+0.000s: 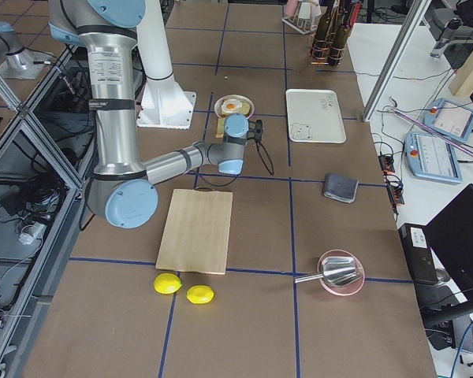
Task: Make sandwich and place on tray
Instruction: 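Carry the bread slice with the right gripper over the egg on the plate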
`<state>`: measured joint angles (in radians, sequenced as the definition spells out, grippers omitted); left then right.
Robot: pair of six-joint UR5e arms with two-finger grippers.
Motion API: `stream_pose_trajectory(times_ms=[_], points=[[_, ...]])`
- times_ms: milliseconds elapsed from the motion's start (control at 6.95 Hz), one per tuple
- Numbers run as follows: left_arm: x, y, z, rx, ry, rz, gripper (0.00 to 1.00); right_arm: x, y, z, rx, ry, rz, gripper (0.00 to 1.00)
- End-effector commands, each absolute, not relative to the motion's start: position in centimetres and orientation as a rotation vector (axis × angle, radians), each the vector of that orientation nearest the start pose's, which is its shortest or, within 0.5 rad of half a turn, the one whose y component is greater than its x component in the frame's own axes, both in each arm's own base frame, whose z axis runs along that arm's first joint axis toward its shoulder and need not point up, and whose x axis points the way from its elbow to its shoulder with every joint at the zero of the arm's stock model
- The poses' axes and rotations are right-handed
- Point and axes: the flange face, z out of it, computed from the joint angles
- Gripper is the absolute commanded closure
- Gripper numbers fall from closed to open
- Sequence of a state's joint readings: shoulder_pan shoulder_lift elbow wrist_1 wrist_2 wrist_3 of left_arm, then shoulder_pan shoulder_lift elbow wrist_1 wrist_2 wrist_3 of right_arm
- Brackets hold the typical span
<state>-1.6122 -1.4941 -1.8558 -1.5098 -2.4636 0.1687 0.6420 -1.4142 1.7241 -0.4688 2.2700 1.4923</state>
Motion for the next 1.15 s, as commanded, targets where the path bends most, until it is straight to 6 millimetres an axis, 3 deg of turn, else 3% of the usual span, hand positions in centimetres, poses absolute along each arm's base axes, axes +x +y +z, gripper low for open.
stream_pose_trajectory(times_ms=[0, 144, 288, 1007], points=[[-7.5, -45.6, 55.2, 0.232, 0.873, 0.185, 0.0, -47.5, -36.7, 29.8, -0.063, -1.429, -0.04, 1.0], [-7.4, -45.6, 55.2, 0.232, 0.877, 0.185, 0.0, -50.9, -37.0, 28.5, -0.058, -1.419, -0.036, 1.0], [-7.3, -45.6, 55.1, 0.232, 0.894, 0.185, 0.0, -52.1, -37.3, 28.0, -0.067, -1.418, -0.027, 1.0], [-7.4, -45.5, 54.4, 0.244, 0.894, 0.19, 0.0, -54.3, -35.8, 28.3, -0.087, -1.406, 0.043, 1.0]])
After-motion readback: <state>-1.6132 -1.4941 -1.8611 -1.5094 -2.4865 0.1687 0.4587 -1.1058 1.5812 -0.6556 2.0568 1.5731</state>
